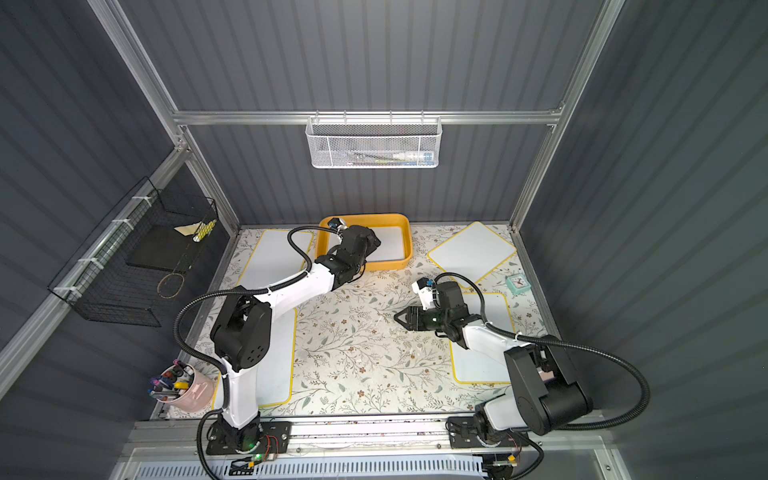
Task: Put the whiteboard into the storage box
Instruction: Place the whiteboard in the storage box.
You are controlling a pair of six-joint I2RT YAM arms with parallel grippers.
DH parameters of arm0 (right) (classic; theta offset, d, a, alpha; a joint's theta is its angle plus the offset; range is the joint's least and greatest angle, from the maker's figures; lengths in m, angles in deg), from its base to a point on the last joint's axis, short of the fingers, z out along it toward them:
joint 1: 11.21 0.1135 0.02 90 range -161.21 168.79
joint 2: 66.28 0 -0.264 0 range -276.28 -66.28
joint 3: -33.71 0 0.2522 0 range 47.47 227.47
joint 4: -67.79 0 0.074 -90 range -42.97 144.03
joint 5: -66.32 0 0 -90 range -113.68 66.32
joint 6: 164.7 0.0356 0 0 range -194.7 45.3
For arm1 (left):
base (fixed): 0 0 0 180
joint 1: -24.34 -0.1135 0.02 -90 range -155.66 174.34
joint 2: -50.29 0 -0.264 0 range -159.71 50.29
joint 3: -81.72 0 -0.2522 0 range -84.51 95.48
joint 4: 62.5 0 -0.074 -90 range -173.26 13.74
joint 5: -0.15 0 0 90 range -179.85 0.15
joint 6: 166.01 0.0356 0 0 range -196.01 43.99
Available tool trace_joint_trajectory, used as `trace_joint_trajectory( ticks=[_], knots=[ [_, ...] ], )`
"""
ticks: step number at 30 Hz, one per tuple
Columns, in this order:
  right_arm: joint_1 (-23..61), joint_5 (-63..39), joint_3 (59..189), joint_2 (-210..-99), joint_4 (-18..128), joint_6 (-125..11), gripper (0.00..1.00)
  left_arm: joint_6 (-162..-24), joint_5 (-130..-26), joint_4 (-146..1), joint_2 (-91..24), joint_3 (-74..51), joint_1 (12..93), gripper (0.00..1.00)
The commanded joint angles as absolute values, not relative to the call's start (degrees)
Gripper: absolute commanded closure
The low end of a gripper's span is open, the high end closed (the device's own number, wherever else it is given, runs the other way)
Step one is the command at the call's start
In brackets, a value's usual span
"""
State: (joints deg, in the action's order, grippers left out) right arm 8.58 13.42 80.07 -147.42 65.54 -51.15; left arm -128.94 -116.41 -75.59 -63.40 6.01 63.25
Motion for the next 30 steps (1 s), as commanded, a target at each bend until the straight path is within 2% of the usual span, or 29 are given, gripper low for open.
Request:
trace_joint_trajectory(
  ticks=[1, 9, 14, 22, 30],
  knots=[
    [8.78, 12.91, 80.07, -146.31, 64.93, -51.45, 0.43, -116.44, -108.32, -79.42, -59.5, 4.09, 63.01, 0.19],
    [8.65, 9.57, 80.08, -145.27, 63.38, -53.39, 0.43, -106.09, -94.04, -83.7, -56.26, -1.57, 62.92, 0.18],
    [7.66, 6.03, 79.22, -143.81, 62.03, -54.28, 0.43, -106.5, -90.59, -78.6, -52.89, -13.05, 62.92, 0.18],
    [-1.08, 7.09, 75.64, -141.16, 59.86, -46.28, 0.4, -103.81, -80.69, -74.55, -51.88, -20.92, 62.92, 0.18],
    [-8.93, -3.8, 76.6, -130.92, 43.58, -43.14, 0.32, -103.95, -76.48, -65.47, -49.91, -29.74, 62.92, 0.18]
  ],
)
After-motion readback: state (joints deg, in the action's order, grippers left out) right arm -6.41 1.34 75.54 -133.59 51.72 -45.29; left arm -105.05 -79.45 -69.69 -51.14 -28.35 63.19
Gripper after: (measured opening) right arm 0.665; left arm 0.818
